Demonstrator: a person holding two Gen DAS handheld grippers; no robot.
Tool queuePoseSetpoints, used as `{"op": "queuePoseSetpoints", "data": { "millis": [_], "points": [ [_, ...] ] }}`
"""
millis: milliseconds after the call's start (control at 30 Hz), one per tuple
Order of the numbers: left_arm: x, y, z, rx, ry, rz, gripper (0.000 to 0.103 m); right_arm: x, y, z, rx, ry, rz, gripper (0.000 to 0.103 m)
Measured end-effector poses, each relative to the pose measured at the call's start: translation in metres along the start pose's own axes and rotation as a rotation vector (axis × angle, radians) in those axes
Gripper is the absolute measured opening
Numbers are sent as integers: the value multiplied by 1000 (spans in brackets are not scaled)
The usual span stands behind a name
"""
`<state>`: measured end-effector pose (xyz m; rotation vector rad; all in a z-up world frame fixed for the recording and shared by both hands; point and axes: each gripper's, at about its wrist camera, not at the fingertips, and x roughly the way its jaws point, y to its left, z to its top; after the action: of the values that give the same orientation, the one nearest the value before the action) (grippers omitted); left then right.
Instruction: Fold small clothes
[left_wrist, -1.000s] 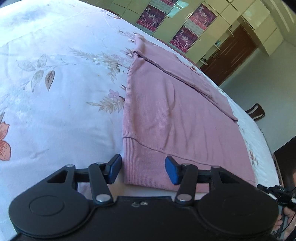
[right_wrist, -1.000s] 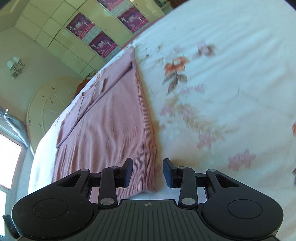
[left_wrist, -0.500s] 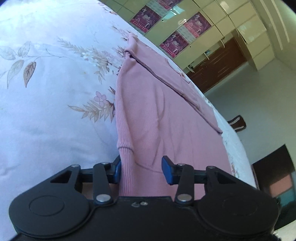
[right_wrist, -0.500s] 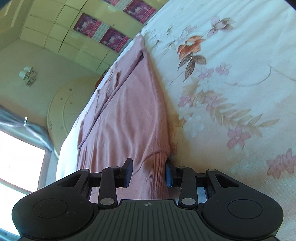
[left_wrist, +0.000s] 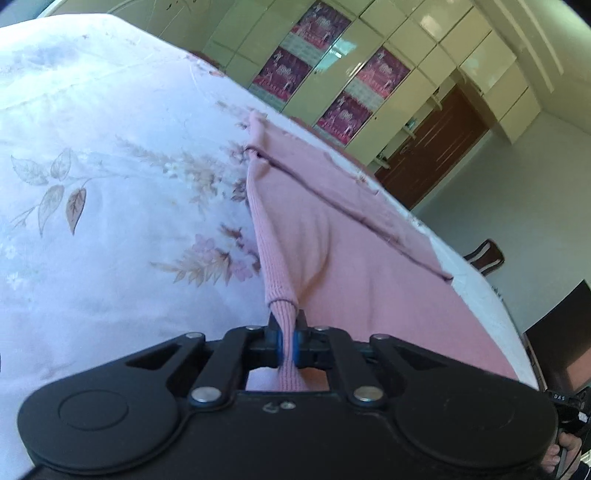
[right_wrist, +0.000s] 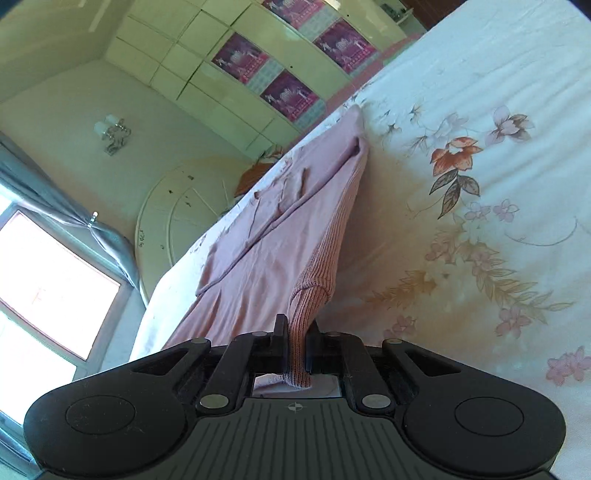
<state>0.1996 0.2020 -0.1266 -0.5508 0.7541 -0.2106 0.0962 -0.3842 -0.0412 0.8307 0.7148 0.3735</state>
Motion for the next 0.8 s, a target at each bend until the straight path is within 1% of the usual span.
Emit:
{"op": "queuePoseSetpoints", "data": {
  "millis": [67, 100, 133, 167, 233, 300, 367, 533, 667, 733, 800],
  "points": [
    [14, 10, -4, -39, 48, 26, 4, 13, -13, -8, -2, 50, -80, 7],
    [15, 13, -5, -55, 38, 17, 4, 25, -20, -14, 8, 109, -133, 7],
    [15, 14, -4, -75, 35, 14, 4, 33, -25, -17, 20, 142, -158, 7],
    [15, 14, -4, -86, 34, 14, 4, 33, -24, -16, 41, 119, -140, 7],
    [14, 13, -5, -72, 32, 19, 5, 30, -22, -17, 58, 103, -142, 7],
    [14, 16, -7, -92, 26, 17, 5, 30, -22, -16, 48, 108, -145, 7],
    [14, 14, -8, -105, 17, 24, 5, 30, -25, -15, 65, 107, -141, 7],
    [11, 7, -8, -110, 1, 49, 4, 29, -25, -9, 83, 101, -129, 7],
    [6, 5, -5, -147, -40, 43, 4, 25, -18, -2, 72, 76, -92, 7],
    [8, 5, -3, -174, -44, 43, 4, 31, -14, 4, 55, 78, -116, 7],
    [6, 2, 3, -192, -67, 22, 4, 33, -14, 10, 74, 67, -114, 7]
  ]
}}
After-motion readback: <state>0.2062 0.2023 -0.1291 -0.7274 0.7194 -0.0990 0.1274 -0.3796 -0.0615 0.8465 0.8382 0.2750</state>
